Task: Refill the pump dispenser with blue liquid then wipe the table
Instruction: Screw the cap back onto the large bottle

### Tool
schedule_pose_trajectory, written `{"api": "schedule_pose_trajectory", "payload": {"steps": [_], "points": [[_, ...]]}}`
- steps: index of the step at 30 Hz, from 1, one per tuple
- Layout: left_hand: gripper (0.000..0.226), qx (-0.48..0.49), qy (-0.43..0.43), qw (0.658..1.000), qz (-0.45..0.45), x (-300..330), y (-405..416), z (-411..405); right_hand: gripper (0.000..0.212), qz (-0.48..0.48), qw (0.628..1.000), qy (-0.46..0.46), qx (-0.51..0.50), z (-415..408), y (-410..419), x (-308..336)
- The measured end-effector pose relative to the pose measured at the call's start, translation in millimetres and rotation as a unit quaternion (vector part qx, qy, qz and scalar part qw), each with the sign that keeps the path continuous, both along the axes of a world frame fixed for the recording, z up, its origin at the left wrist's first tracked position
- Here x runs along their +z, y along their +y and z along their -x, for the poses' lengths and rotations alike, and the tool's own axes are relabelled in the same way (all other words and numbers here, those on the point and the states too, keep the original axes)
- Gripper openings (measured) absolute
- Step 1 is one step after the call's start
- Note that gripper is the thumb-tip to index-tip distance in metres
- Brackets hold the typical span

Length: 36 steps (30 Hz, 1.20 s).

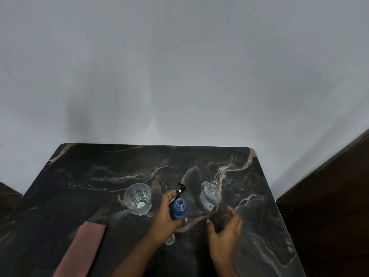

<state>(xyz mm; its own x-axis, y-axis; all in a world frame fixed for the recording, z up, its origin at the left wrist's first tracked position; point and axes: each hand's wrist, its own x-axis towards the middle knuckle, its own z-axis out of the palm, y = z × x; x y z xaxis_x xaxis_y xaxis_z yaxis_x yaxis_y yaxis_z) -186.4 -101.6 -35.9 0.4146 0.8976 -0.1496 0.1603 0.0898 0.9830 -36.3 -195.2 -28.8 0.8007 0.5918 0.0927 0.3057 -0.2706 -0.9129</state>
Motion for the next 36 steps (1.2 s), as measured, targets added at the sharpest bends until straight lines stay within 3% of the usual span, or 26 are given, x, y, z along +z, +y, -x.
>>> {"api": "schedule_pose_trajectory", "payload": {"steps": [3,8,10,12,17,20,23,24,27,28,32,36], "points": [[0.087,0.026,-0.034,0.999,-0.015,10.0,-14.6,13.1,0.057,0.019,0.995,-0.101,0.004,24.7,-22.6,2.0],[0.061,0.129,-0.064,0.985,-0.097,36.0,-37.5,35.8,0.052,0.048,0.956,-0.14,0.253,68.8,-34.3,-0.5],[0.058,0.152,-0.041,0.977,-0.141,50.1,-38.1,38.7,0.065,0.097,0.922,-0.189,0.323,79.0,-28.1,-0.4],[0.055,0.148,-0.022,0.973,-0.175,66.9,-36.1,39.5,0.076,0.149,0.896,-0.223,0.353,86.2,-23.7,3.4],[0.039,0.116,-0.041,0.969,-0.212,102.4,-33.4,23.3,0.062,0.199,0.852,-0.306,0.376,91.7,-20.3,-8.9],[0.043,0.075,-0.065,0.981,-0.167,112.3,-34.7,-4.2,0.04,0.151,0.867,-0.32,0.35,87.2,-18.1,-12.3],[0.061,0.017,-0.019,0.986,-0.167,111.6,-33.2,-37.4,0.025,0.063,0.862,-0.382,0.326,72.5,-18.4,-10.6],[0.068,0.001,-0.006,0.985,-0.171,109.4,-32.1,-47.4,0.031,0.046,0.868,-0.38,0.316,65.5,-21.0,-10.1],[0.084,-0.032,0.02,0.987,-0.158,97.4,-30.0,-69.2,0.085,0.087,0.91,-0.285,0.289,43.0,-34.8,-10.8],[0.088,-0.033,0.031,0.987,-0.152,92.4,-29.6,-74.8,0.085,0.112,0.92,-0.248,0.281,31.7,-40.7,-12.0],[0.107,-0.028,0.09,0.988,-0.123,72.6,-24.6,-92.6,0.06,0.088,0.971,-0.147,0.164,-17.2,-51.0,4.8],[0.11,-0.002,0.147,0.984,-0.104,57.0,-19.4,-103.4,0.035,0.029,0.99,-0.108,0.091,-56.2,-32.9,45.4]]}}
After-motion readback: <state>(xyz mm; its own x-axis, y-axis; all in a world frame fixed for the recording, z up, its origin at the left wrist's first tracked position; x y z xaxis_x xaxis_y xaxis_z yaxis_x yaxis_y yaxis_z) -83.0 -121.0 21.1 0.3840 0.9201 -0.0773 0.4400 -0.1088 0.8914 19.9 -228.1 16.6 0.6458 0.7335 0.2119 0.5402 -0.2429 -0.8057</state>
